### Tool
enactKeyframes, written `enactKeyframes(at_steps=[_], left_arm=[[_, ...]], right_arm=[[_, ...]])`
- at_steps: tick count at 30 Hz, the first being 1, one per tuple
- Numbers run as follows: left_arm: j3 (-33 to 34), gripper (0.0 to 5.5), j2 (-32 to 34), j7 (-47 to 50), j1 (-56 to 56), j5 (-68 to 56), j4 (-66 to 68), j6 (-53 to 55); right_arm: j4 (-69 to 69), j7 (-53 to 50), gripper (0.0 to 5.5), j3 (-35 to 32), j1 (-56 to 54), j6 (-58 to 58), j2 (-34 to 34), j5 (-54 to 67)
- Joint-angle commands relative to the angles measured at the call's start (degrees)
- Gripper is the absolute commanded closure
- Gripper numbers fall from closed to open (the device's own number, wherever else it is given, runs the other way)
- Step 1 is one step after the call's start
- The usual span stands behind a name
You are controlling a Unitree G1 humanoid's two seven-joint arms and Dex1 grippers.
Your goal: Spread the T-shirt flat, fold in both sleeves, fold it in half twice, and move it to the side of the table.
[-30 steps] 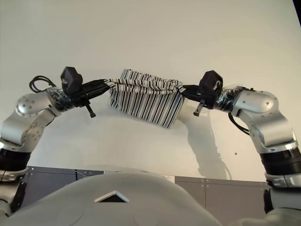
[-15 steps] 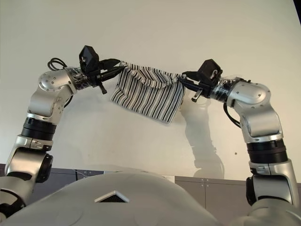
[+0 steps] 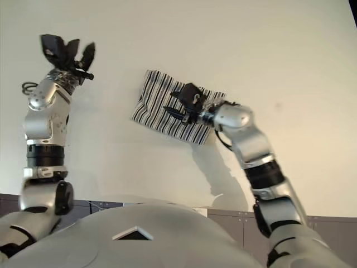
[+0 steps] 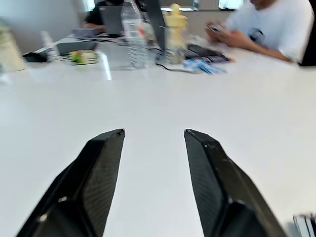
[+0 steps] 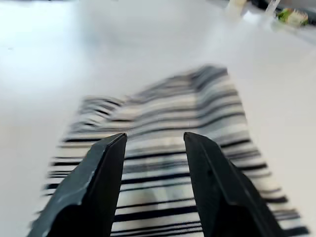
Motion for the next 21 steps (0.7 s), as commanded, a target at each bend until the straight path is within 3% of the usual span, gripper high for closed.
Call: enactKeyframes(at_steps=[1,3,5,7,9,14,17,21], left_arm=[[4.1,3.26,-8.7,9.7,3.0,-5.9,-9.9,6.8],[4.1,3.26,-10.7,11.8,3.3,-6.8,-12.3,8.8],[3.5,3.26,-10.2,12.4,2.2,-5.6,-12.8,9.8],[4.2,3.26,-9.8,13.2,0.6,-5.1,-11.7,9.8],[4.6,3.26,-10.6,13.9,-0.1,-5.0,-11.2,9.2],[2.8,3.26,-13.1,14.6,-0.1,-3.6,-11.5,6.9],[3.4,3.26,-13.3,14.8,-0.7,-3.4,-12.8,5.5],[1.2,3.26,-14.7,17.0,-5.9,-0.8,-12.9,4.5]], right_arm=[[7.8,-9.5,3.38,-2.6,-0.1,8.5,5.4,-3.3],[9.3,-11.4,3.38,-5.8,-0.8,12.7,6.7,-2.0],[18.6,-21.7,3.38,-18.1,-6.1,14.2,6.8,-0.1],[33.8,-35.5,3.38,-31.5,-13.4,10.7,2.6,1.7],[43.9,-40.2,3.38,-36.8,-18.3,6.1,-2.5,1.7],[55.4,-32.8,3.38,-35.1,-25.8,-7.7,-5.9,-0.8],[40.7,-27.7,3.38,-36.1,-26.8,-20.4,-1.9,3.3],[19.0,-26.9,3.38,-25.1,-25.0,-17.3,12.1,3.4]])
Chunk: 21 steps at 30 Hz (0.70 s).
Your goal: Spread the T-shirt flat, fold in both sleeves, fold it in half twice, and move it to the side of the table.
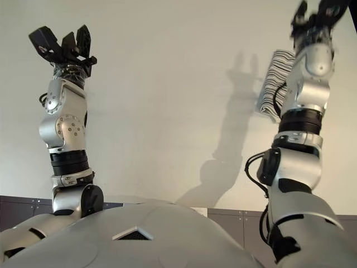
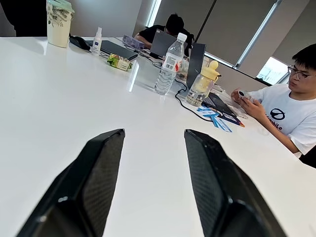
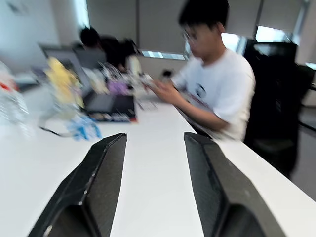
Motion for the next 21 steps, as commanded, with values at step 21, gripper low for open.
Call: enactKeyframes(at_steps=[21], left_arm=[[-16.3,1.71,-6.1,11.3,-16.3,28.4,10.4,-15.9]], right_arm=[[-13.8,-25.6,2.5,17.0,-4.0,3.9,28.8,-21.3]])
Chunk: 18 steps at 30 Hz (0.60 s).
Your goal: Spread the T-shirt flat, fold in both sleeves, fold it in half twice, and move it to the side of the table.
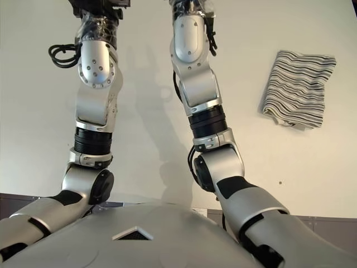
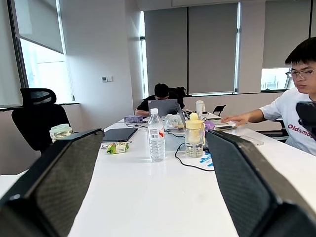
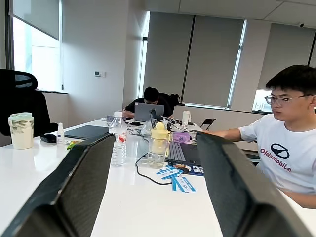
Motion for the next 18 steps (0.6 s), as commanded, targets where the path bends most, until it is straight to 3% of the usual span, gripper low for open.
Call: enactKeyframes(at_steps=[1,4,8,14,18], left_arm=[[0.2,1.71,-1.4,0.1,-2.3,-0.2,1.5,-0.2],[0.2,1.71,-1.4,-0.8,-3.0,-0.2,1.7,-0.5],[1.6,1.65,-1.1,-0.4,-4.3,-0.6,1.1,0.7],[2.7,1.65,-0.2,-1.7,-1.2,-0.9,-3.8,5.7],[4.2,1.65,0.1,0.0,-6.0,-0.4,4.6,4.7]], right_arm=[[-2.3,-1.5,2.5,-0.5,0.1,-0.3,1.0,-1.0],[-3.8,-2.0,2.5,-0.5,-0.1,0.3,1.3,-1.3],[-5.6,-2.9,1.94,-0.3,-1.0,0.3,1.9,-2.6],[-11.3,-5.5,1.94,2.8,5.2,4.2,5.3,-5.4],[-5.8,-7.8,1.94,3.1,4.3,2.3,5.1,-5.6]])
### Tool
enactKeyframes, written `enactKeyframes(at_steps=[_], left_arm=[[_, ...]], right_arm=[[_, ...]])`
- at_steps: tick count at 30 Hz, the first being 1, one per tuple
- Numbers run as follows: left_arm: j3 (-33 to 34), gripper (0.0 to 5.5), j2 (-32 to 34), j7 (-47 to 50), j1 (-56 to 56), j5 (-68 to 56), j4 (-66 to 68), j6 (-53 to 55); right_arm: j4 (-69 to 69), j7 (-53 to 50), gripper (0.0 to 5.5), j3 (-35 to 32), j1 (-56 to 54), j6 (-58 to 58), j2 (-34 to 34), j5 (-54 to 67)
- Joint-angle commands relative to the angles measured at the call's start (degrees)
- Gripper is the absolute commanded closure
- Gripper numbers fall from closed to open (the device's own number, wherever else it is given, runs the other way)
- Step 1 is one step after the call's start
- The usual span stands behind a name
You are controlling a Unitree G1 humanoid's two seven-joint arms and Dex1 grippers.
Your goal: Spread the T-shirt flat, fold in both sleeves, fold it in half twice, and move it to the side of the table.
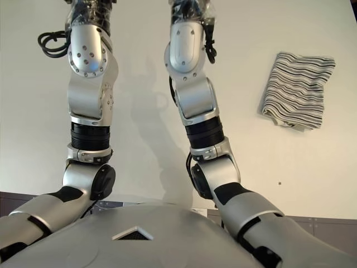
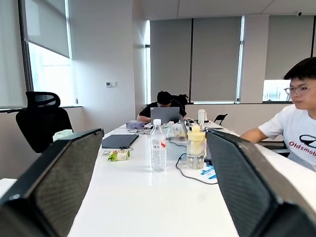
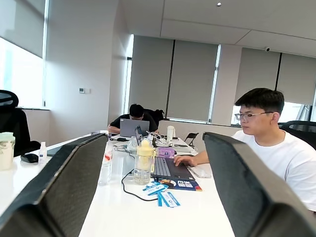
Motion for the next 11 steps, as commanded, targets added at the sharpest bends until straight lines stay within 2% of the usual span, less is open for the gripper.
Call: enactKeyframes(at_steps=[1,3,7,11], left_arm=[[1.2,1.65,0.9,0.8,-5.0,0.2,8.1,-1.1],[2.7,2.02,0.5,1.6,-4.6,-0.7,9.1,-1.6],[-0.4,2.02,-1.4,5.5,-5.5,3.4,11.2,-6.4],[2.7,2.02,-4.2,13.8,-8.0,3.2,16.1,-9.1]], right_arm=[[7.0,-2.6,1.94,-0.8,-2.8,-2.2,3.5,0.1],[13.9,-2.9,1.91,-0.8,-7.0,-5.9,4.1,0.7],[14.4,-3.1,1.91,-2.0,-7.0,-7.3,3.3,1.9],[16.0,0.9,1.91,-2.9,-8.0,-8.4,2.1,4.7]])
